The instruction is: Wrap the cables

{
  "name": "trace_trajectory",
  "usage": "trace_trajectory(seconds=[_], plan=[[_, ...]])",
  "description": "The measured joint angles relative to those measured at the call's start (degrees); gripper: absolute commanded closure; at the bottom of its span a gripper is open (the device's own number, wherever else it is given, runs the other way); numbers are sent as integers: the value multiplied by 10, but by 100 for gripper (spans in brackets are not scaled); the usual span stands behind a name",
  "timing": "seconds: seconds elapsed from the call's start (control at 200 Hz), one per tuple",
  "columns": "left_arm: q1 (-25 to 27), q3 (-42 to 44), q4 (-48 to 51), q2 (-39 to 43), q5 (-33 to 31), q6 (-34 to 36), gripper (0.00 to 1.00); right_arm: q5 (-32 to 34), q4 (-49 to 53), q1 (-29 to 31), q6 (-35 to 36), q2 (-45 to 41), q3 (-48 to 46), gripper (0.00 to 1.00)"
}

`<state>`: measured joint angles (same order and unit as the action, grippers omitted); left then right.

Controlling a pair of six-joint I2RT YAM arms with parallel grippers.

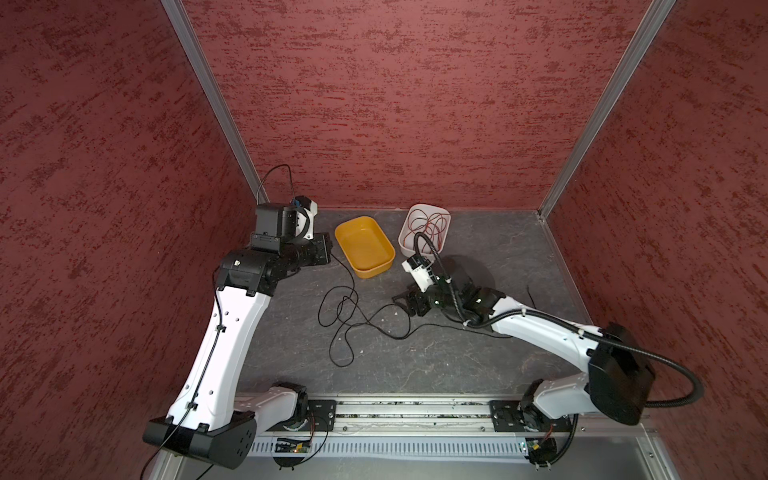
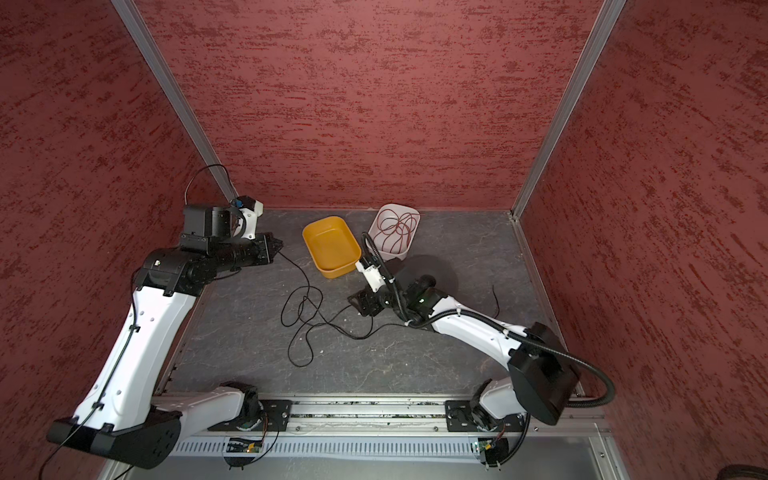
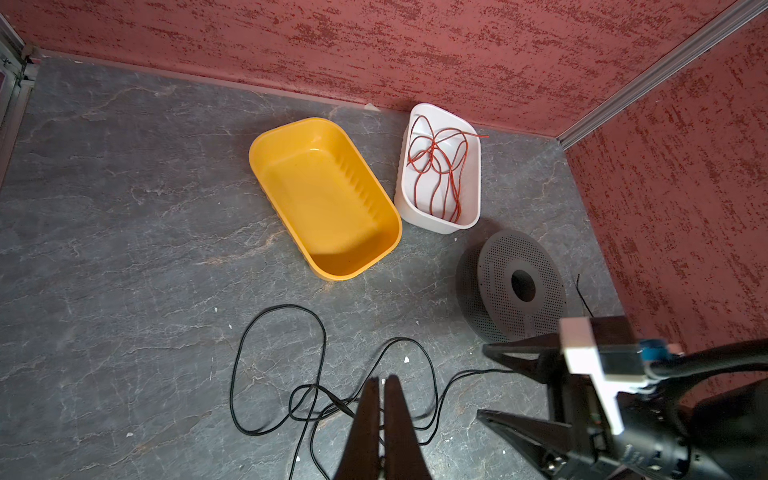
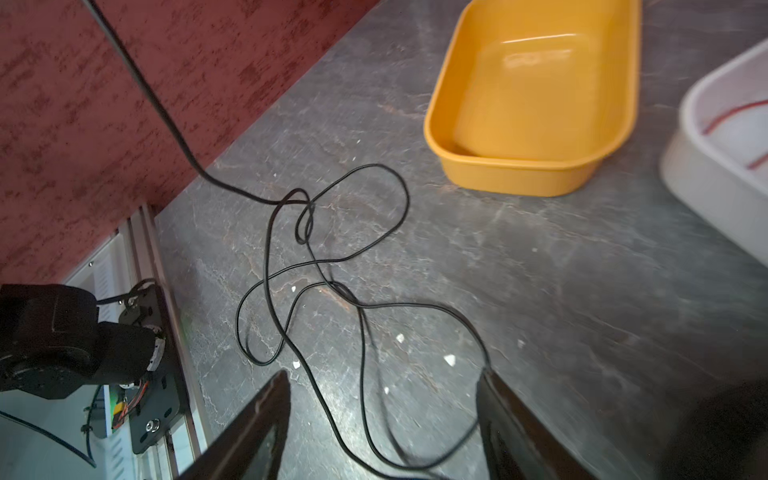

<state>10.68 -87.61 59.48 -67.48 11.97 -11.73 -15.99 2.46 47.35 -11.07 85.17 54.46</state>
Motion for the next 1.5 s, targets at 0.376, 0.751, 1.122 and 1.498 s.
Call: trace_trajectory(seconds=[0.376,0.751,1.122,1.498], plan=[[2,0,0,0,0,0,98,-17,-107,86,-23,184,93,60],[-5,-11,21,21,-8,0,98,24,-83,31,-46,101,54,100],[2,-29,26,35,-14,-3,99,-12,-5,-77,-65,-55,58,100],[38,-11,10,62,-31,-25,99,-32,69,-82,-63,-56,90,100]])
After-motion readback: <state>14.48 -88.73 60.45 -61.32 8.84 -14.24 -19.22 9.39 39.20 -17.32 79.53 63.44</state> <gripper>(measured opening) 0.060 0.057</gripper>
